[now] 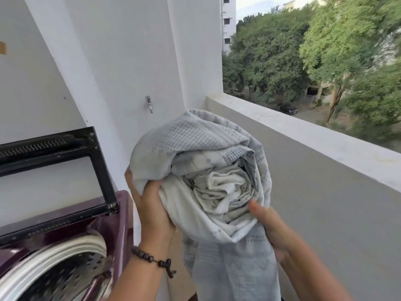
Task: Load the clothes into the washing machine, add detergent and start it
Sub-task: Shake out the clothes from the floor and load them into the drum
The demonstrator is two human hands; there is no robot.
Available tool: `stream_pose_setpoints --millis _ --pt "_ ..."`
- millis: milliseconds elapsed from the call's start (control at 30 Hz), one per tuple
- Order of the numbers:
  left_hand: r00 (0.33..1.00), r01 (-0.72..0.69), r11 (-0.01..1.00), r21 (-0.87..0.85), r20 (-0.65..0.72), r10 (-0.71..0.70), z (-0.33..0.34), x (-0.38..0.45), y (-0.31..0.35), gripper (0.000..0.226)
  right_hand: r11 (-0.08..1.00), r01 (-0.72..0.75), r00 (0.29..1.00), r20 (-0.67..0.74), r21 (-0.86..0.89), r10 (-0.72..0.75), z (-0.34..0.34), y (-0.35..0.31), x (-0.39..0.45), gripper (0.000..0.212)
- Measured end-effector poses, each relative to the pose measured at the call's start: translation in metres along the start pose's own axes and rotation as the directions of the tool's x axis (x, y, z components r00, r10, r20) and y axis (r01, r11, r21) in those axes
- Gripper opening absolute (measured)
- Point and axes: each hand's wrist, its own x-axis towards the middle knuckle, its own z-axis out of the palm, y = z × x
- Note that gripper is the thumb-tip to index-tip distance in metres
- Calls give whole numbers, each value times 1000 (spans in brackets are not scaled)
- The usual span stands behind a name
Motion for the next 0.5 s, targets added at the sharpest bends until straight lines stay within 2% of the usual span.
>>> stream_pose_setpoints --millis 33,67,167,233,300,367,433,500 --pt "998 48 998 47 34 -49 -9 -5 -7 77 995 44 988 -143 -95 -57 0 -2 2 83" --pt "991 98 986 138 81 -110 -19 -15 -10 86 975 105 964 -220 -195 -147 -3 -4 6 77" --pt "907 233 893 386 246 -343 -52 -38 -22 95 896 207 875 -335 -394 -350 -5 -13 6 55" --pt "813 236 831 504 365 -453 -70 -47 -21 116 790 245 824 -309 -562 -475 -11 -21 6 52" --pt "771 247 778 578 369 -519 -81 -51 -15 134 628 246 809 -201 -738 -553 -9 -26 4 54" --pt "797 135 705 696 347 -495 -78 -52 -4 144 445 201 816 -102 -873 -569 -4 -28 5 59" --pt "815 -80 574 815 385 -433 -63 -49 9 147 307 173 846 -18 -936 -533 1 -23 8 63" --pt "770 -324 393 861 481 -419 -45 -44 11 149 212 197 876 75 -957 -476 4 -18 8 64"
